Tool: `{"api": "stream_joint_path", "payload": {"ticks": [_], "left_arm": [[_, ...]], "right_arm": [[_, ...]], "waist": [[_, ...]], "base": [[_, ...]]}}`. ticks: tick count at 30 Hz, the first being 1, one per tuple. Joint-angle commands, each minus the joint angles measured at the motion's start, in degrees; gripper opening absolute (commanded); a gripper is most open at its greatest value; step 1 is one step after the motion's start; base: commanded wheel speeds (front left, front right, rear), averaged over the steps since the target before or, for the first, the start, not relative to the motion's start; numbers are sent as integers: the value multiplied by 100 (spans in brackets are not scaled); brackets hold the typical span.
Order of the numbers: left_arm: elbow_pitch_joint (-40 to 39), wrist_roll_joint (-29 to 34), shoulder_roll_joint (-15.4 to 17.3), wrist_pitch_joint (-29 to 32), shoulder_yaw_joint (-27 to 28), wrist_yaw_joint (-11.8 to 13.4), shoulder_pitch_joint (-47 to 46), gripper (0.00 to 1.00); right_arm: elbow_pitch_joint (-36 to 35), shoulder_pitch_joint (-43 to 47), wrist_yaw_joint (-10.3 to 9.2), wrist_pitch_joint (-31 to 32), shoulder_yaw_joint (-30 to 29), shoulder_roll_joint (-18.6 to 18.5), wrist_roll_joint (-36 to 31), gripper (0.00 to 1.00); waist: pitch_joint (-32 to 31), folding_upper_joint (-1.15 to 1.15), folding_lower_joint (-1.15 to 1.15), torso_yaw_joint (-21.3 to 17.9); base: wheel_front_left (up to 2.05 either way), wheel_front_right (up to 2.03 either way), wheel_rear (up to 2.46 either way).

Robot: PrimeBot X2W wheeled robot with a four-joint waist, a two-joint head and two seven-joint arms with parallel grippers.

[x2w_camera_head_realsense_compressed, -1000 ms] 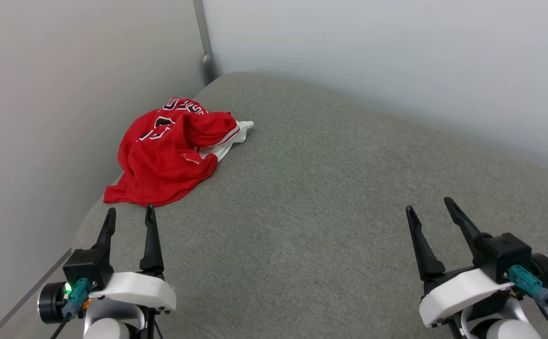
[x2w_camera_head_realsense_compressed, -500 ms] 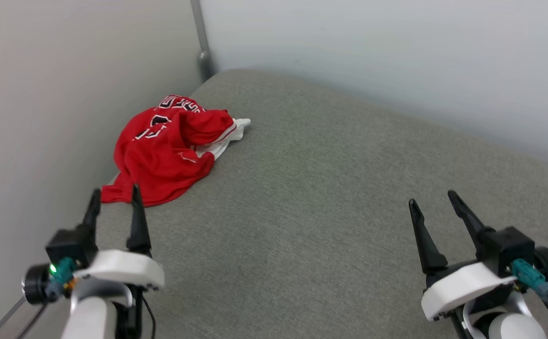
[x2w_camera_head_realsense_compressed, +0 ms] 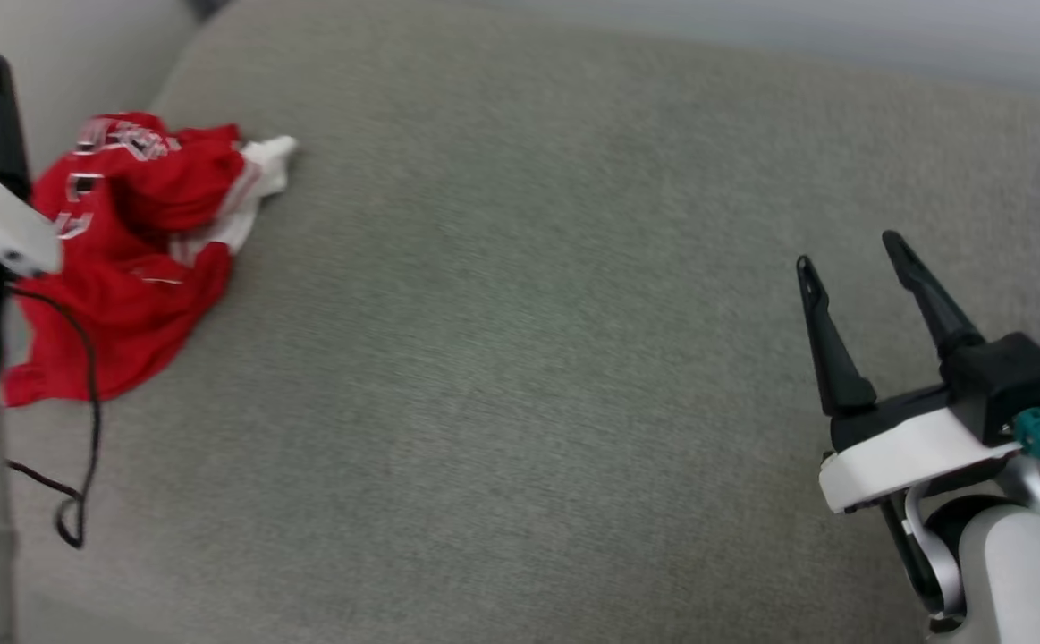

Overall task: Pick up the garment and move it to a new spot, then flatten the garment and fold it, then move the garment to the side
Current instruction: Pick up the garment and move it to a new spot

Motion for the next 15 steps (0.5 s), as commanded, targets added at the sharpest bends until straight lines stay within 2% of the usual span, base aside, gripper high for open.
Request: {"api": "stream_joint_path", "payload": {"ticks": [1, 5, 9, 12, 15], "left_arm": [[125, -172, 119, 349, 50, -76, -193, 100], [492, -527, 682, 1626, 227, -157, -686, 100], [837, -857, 1093, 2909, 365, -72, -762, 100], [1027, -1062, 1236, 3562, 504, 48, -583, 100], [1181, -1304, 1200, 4088, 654, 195, -349, 100]], "right_arm": [[-51, -138, -4, -12, -23, -35, 49, 100], [-111, -345, -3, -72, -78, -116, 76, 100], [-158, -524, -3, -125, -58, -166, 100, 100], [-237, -629, -4, -140, -31, -197, 110, 100], [-317, -701, -4, -161, -34, -224, 100, 100]], "waist": [[768, 0, -1, -673], [1166, 0, -1, -904], [1458, 0, -1, -1063], [1648, 0, -1, -1151], [1771, 0, -1, -1201]], "base": [[0, 0, 0], [0, 0, 0], [0, 0, 0], [0, 0, 0], [0, 0, 0]]}}
